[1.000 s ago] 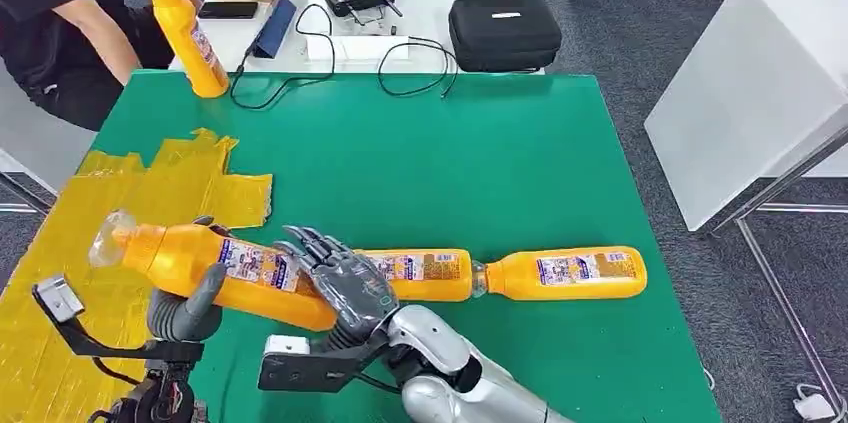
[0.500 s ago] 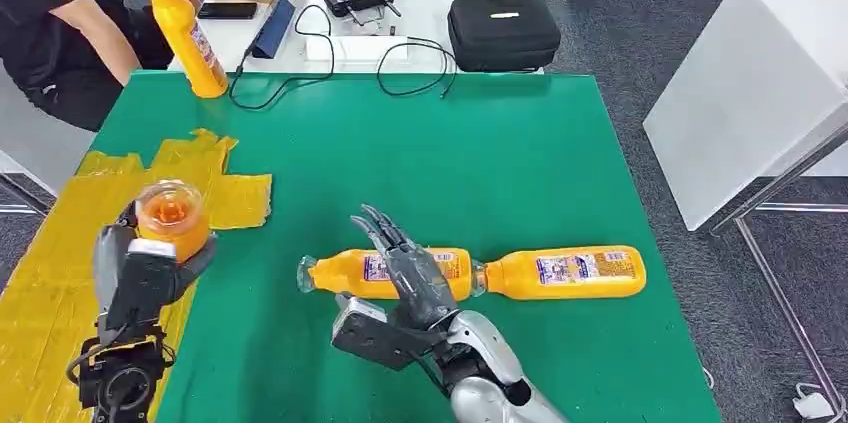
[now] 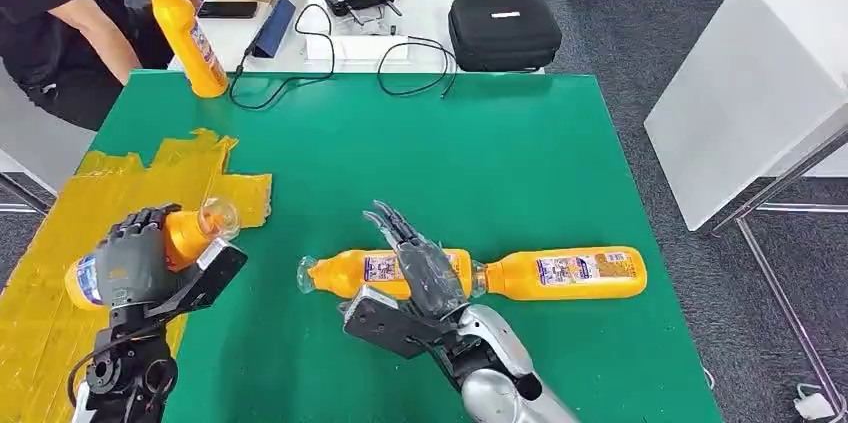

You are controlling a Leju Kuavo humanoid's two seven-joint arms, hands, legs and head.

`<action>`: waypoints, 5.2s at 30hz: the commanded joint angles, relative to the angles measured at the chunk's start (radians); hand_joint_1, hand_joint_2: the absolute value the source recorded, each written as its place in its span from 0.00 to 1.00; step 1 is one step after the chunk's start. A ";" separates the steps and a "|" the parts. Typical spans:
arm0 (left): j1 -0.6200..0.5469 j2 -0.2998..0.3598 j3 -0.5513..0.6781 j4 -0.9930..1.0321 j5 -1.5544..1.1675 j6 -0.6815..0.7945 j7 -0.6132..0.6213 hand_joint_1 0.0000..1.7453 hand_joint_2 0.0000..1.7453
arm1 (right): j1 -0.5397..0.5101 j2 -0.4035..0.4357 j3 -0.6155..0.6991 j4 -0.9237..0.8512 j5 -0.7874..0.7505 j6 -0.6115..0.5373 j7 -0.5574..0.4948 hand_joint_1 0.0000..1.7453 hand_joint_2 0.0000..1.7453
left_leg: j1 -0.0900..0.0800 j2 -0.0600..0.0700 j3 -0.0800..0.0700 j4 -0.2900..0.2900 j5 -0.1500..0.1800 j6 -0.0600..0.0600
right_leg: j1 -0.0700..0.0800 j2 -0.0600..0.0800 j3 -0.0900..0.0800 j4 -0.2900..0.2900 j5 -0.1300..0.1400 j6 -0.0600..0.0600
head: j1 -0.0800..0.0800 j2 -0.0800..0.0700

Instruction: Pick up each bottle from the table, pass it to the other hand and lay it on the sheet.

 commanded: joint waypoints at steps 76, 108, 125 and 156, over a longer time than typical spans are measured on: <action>0.046 -0.170 -0.014 -0.243 0.918 -0.259 -0.286 0.00 0.00 | -0.242 0.113 -0.030 0.746 0.391 0.209 0.253 0.00 1.00 | -0.001 -0.002 0.003 -0.001 0.001 0.000 | 0.000 -0.003 0.004 0.000 0.000 0.000 | 0.000 0.000; 0.051 -0.137 -0.033 -0.193 1.089 -0.321 -0.183 0.00 0.00 | -0.181 0.151 -0.165 0.766 0.213 0.108 0.092 1.00 1.00 | 0.000 -0.002 0.024 -0.004 -0.001 -0.004 | 0.001 -0.003 0.012 -0.004 -0.001 -0.003 | 0.000 0.000; 0.181 -0.154 0.005 -0.178 1.426 -0.495 -0.084 0.00 1.00 | 0.018 0.057 -0.149 0.211 0.027 -0.151 -0.123 1.00 1.00 | -0.001 0.004 0.021 -0.002 -0.003 -0.004 | 0.000 0.003 0.010 -0.001 -0.002 -0.002 | 0.000 0.000; 0.177 -0.128 -0.213 -0.133 1.682 -0.665 -0.058 0.00 1.00 | -0.181 0.121 0.003 0.387 -0.085 -0.169 -0.108 1.00 1.00 | 0.000 0.002 0.007 -0.001 -0.002 -0.002 | 0.000 0.003 0.005 0.000 0.000 -0.001 | -0.001 0.000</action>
